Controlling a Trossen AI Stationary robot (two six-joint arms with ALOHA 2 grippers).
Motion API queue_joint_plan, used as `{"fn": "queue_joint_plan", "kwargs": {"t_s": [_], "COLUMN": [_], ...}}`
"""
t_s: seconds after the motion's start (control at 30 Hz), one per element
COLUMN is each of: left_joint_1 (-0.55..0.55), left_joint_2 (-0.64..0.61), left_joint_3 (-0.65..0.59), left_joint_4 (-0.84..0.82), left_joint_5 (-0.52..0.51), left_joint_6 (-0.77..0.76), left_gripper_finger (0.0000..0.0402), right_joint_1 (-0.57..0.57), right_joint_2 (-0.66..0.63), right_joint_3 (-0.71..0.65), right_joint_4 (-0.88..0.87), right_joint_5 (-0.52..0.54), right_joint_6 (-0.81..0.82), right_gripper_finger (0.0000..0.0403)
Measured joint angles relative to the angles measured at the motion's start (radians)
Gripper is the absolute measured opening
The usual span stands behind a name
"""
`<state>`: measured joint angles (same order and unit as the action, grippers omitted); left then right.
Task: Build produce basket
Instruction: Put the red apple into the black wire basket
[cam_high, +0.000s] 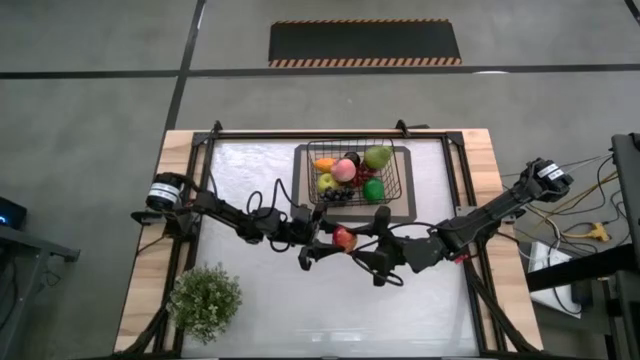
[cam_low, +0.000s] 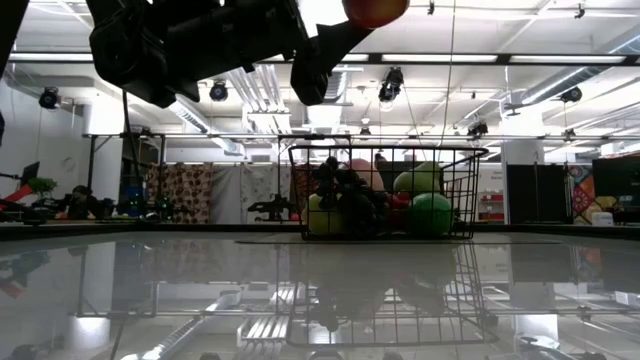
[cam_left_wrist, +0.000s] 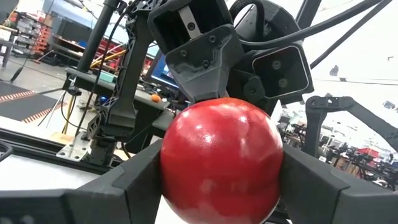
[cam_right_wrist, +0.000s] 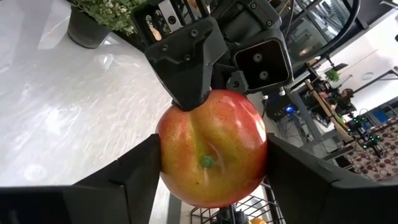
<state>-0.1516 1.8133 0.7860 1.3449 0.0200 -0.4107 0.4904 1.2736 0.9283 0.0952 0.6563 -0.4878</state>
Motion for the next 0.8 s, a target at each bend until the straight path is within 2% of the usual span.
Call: {"fn": "queue_joint_plan", "kwargs": {"t_s": [0.13, 0.33, 0.5, 0.8], "left_joint_1": [0.0, 0.002, 0.009, 0.016], "left_joint_2": [0.0, 0.0, -0.004, -0.031], "left_joint_3": [0.0, 0.0, -0.003, -0.007], "left_joint_4": [-0.001, -0.022, -0.035, -0.185], "left_joint_5": [0.0, 0.0, 0.001, 0.0], "left_joint_6": [-0.004, 0.001, 0.006, 0.222], "left_gripper_finger": [0.0252, 0.0297, 0.0309, 0.031], "right_joint_1": [0.0, 0.0, 0.0, -0.005], "right_joint_2": [0.0, -0.001, -0.003, -0.078], "right_joint_3": [0.0, -0.002, -0.002, 0.0], "right_joint_4": [0.0, -0.01, -0.017, -0.064], "right_joint_5": [0.0, -0.002, -0.001, 0.059], "right_joint_6": [0.011, 0.047, 0.094, 0.248], "right_gripper_finger": [0.0253, 0.0256, 0.0257, 0.0258]}}
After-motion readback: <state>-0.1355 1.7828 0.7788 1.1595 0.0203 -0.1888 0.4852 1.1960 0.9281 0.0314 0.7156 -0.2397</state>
